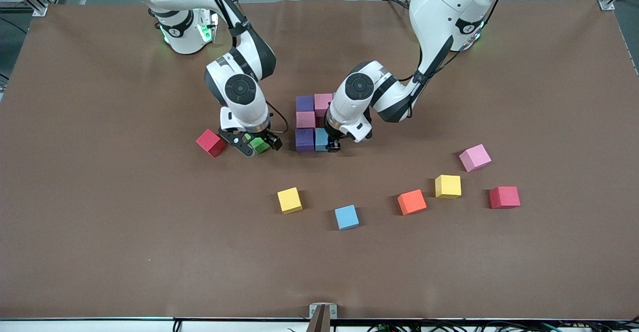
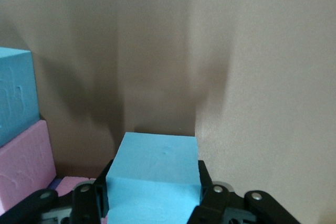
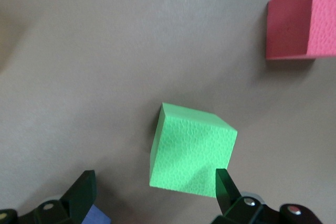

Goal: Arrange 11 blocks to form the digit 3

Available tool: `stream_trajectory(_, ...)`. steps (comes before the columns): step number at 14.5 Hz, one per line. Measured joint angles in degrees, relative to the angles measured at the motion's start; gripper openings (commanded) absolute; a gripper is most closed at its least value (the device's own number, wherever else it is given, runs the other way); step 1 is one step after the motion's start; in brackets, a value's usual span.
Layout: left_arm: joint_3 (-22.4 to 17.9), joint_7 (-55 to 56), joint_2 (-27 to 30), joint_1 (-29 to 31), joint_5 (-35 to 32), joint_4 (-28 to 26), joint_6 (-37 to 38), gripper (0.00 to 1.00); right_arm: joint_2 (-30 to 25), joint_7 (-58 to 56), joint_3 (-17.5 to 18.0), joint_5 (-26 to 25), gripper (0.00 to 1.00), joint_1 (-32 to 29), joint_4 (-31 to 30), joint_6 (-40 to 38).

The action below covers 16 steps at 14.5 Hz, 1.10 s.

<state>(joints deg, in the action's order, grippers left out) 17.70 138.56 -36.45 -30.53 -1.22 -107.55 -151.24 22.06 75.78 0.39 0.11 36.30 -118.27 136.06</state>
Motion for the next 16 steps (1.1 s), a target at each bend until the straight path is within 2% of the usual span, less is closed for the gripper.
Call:
stream_trajectory(3, -0.1, 0.0, -0.6, 0.0, 0.0, 0.5, 0.0, 0.28, 0.0, 0.3, 0.0, 0.0, 1.0, 0.6, -2.0, 1.5)
stream_trajectory(4, -0.1, 0.0, -0.8, 0.0, 0.0, 0.6, 0.0, 0.37, 0.0, 0.3, -0.1, 0.0, 1.0, 0.6, -2.2, 1.6)
stream_trajectory(5, -0.1, 0.0, -0.8, 0.0, 0.0, 0.7, 0.0, 0.5, 0.0, 0.3, -0.2, 0.0, 1.0, 0.6, -2.3, 1.6)
stream_trajectory(7, -0.1, 0.0, -0.8, 0.0, 0.0, 0.7, 0.0, 0.99, 0.0, 0.3, -0.6, 0.0, 1.0, 0.5, -2.4, 1.6)
stream_trajectory(16, -0.3, 0.0, -1.0, 0.2, -1.9, 1.6, 1.1, 1.0, 0.0, 0.3, -1.1, 0.0, 1.0, -0.5, -3.7, 3.4)
